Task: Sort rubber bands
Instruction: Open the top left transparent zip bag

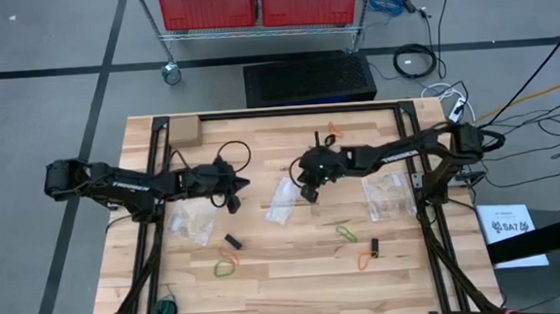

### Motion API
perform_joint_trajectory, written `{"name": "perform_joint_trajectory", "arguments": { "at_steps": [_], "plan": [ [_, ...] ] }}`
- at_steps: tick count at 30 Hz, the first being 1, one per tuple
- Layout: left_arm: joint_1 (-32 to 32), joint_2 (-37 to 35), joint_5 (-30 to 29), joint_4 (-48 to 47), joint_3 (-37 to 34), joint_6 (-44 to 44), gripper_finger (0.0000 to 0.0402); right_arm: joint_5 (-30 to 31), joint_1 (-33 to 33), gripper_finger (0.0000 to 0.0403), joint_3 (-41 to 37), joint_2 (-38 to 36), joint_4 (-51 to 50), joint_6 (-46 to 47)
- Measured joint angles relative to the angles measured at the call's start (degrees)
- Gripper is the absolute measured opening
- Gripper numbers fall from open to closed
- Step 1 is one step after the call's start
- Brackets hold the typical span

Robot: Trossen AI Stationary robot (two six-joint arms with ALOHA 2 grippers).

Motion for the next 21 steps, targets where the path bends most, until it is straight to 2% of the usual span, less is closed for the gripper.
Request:
{"name": "perform_joint_trajectory", "arguments": {
  "at_steps": [4, 8, 11, 15, 21],
  "plan": [
    [0.0, 0.0, 2.3, 1.9, 0.0, 0.3, 0.0022, -3.9, -1.9, 0.0054, 0.6, 2.7, 4.4, -0.5],
    [0.0, 0.0, 3.1, 1.8, 0.0, 0.3, 0.0022, -6.7, -5.1, 0.0104, 0.9, 5.9, 4.5, -1.0],
    [0.1, 0.0, 3.2, 1.4, 0.0, 0.5, 0.0022, -12.2, -7.0, 0.0129, 1.0, 8.5, 5.7, -0.2],
    [0.1, 0.0, 3.2, 1.2, 0.0, 0.9, 0.0022, -15.8, -7.2, 0.0135, 1.0, 10.4, 8.0, 0.4],
    [0.1, 0.0, 3.2, 1.1, 0.0, 0.9, 0.0022, -16.0, -7.1, 0.0117, 1.0, 10.4, 10.0, 0.5]
  ]
}}
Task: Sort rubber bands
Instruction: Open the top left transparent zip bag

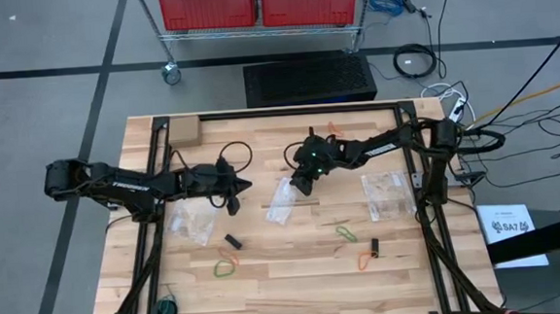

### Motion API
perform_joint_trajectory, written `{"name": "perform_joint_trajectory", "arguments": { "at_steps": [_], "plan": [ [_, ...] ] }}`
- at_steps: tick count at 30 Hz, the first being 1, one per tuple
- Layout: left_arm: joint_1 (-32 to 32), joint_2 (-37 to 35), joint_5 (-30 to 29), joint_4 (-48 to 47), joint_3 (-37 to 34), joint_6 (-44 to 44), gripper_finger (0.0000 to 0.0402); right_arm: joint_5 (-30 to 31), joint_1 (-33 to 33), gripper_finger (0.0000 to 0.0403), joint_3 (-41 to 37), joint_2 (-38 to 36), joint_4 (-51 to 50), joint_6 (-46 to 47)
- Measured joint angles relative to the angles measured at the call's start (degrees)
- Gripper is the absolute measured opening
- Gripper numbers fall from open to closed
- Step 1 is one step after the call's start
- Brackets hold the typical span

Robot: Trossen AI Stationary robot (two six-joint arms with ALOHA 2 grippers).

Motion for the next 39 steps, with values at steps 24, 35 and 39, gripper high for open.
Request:
{"name": "perform_joint_trajectory", "arguments": {
  "at_steps": [24, 35, 39],
  "plan": [
    [0.0, 0.0, -0.5, 0.4, 0.0, -0.9, 0.0022, 0.2, 1.4, 0.0006, 0.6, 4.3, 7.7, 0.6],
    [0.0, 0.0, -1.7, 6.2, 0.0, -0.9, 0.0022, 12.1, 7.1, 0.0000, 0.6, -2.5, 8.1, -4.6],
    [0.0, 0.0, -1.7, 7.3, 0.0, -0.9, 0.0022, 20.6, 10.1, 0.0000, 0.6, -7.0, 6.8, -7.3]
  ]
}}
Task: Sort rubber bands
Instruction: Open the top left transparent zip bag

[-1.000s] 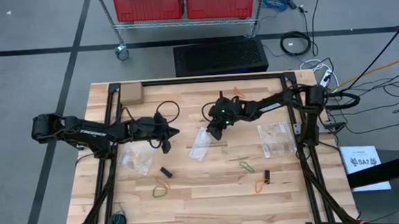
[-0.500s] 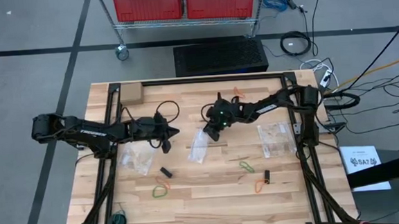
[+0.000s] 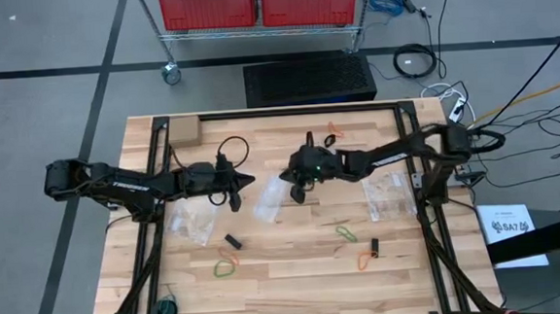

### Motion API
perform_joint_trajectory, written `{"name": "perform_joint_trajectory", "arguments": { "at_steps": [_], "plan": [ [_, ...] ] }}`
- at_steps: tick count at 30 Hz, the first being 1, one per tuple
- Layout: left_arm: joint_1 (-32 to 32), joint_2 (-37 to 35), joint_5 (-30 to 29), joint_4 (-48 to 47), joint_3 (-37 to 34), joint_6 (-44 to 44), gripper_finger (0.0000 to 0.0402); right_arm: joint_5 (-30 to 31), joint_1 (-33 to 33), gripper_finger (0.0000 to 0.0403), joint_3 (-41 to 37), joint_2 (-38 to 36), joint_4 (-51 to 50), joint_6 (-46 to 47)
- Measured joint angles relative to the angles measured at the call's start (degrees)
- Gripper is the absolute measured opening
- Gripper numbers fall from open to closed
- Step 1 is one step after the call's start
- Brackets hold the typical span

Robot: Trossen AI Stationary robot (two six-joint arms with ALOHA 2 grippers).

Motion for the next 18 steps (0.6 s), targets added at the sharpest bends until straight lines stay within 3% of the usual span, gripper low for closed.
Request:
{"name": "perform_joint_trajectory", "arguments": {
  "at_steps": [5, 9, 14, 18],
  "plan": [
    [0.0, 0.0, -3.0, 2.1, -1.6, 0.4, 0.0022, 11.7, 4.0, 0.0000, 0.0, -6.7, -4.9, -3.2],
    [0.3, -0.5, -4.5, 14.8, -6.6, 0.4, 0.0022, 18.2, 6.7, 0.0000, 0.0, -11.1, -9.0, -4.1],
    [2.5, -0.5, 0.4, 29.3, -13.1, -3.2, 0.0022, 23.0, 9.1, 0.0000, -1.1, -13.7, -8.6, -4.5],
    [2.6, -0.1, 4.7, 29.2, -13.7, -7.3, 0.0024, 24.9, 10.6, 0.0000, -1.3, -14.0, -5.0, -6.3]
  ]
}}
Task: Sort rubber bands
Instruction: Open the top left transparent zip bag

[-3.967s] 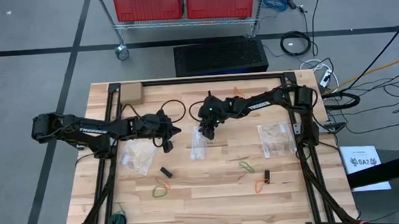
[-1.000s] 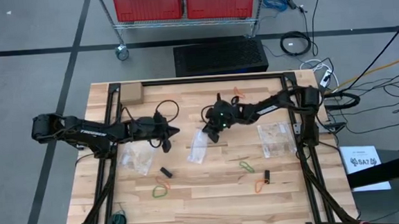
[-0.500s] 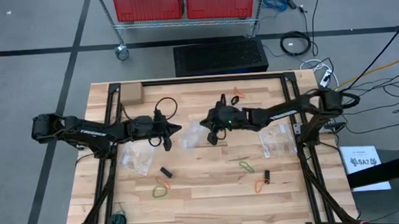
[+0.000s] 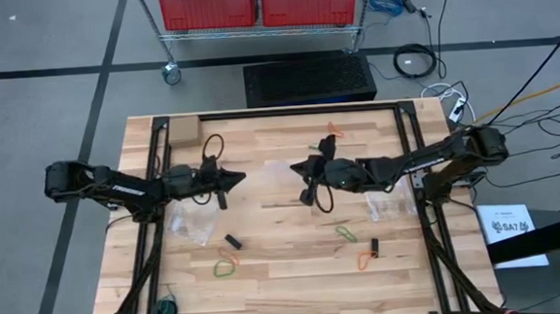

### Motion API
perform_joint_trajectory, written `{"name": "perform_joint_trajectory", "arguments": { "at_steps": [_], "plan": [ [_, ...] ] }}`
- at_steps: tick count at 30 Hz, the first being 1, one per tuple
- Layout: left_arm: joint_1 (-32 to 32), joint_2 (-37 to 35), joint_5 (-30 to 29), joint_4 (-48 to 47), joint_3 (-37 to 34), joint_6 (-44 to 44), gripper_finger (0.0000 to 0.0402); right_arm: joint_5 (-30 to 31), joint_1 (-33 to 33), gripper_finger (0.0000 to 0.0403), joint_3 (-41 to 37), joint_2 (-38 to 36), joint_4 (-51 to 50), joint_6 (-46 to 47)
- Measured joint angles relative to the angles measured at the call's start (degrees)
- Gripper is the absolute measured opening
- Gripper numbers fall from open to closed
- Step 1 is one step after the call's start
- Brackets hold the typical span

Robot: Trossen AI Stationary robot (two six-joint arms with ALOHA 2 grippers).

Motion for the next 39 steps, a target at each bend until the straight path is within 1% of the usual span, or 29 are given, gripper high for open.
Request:
{"name": "perform_joint_trajectory", "arguments": {
  "at_steps": [4, 6, 8, 13, 15, 17, 19, 24, 31, 36, 39],
  "plan": [
    [-1.0, 0.0, 2.1, 1.3, 0.4, -0.3, 0.0045, 0.2, 0.7, 0.0000, 0.0, 0.0, 5.8, -2.8],
    [-1.6, 0.0, 3.2, 3.0, 0.4, -0.3, 0.0064, 0.4, 0.8, 0.0000, 0.0, -0.2, 7.4, -4.0],
    [-2.1, 0.0, 3.7, 3.4, 0.5, -0.3, 0.0087, 1.9, 0.8, 0.0000, 0.0, -0.8, 7.9, -5.0],
    [-3.1, 0.0, 3.8, 3.1, 0.5, -0.3, 0.0149, 5.9, 0.8, 0.0000, 0.0, -3.8, 8.8, -7.0],
    [-3.2, 0.0, 3.3, 3.1, 0.5, -0.3, 0.0168, 6.2, 1.1, 0.0000, 0.0, -4.8, 10.6, -8.3],
    [-3.2, 0.0, 1.5, 3.5, 0.5, -0.3, 0.0181, 6.1, 1.6, 0.0000, 0.0, -5.5, 12.8, -9.6],
    [-3.2, 0.0, 0.0, 3.6, 0.8, -0.4, 0.0188, 6.2, 2.2, 0.0000, 0.0, -6.0, 13.9, -10.8],
    [-3.8, 0.1, -0.2, 3.7, 3.4, -0.2, 0.0190, 6.1, 3.0, 0.0000, 0.0, -6.0, 16.2, -11.9],
    [-5.5, 0.1, 1.4, 4.2, 7.2, 2.4, 0.0190, 6.1, 3.0, 0.0000, 0.0, -6.0, 17.7, -12.4],
    [-6.1, 0.1, 1.5, 3.5, 7.6, 2.9, 0.0190, 6.1, 3.0, 0.0000, 0.0, -6.0, 18.5, -13.0],
    [-6.1, 0.1, -1.3, 0.9, 7.6, 2.9, 0.0190, 6.1, 3.0, 0.0000, 0.0, -6.0, 19.6, -13.5]
  ]
}}
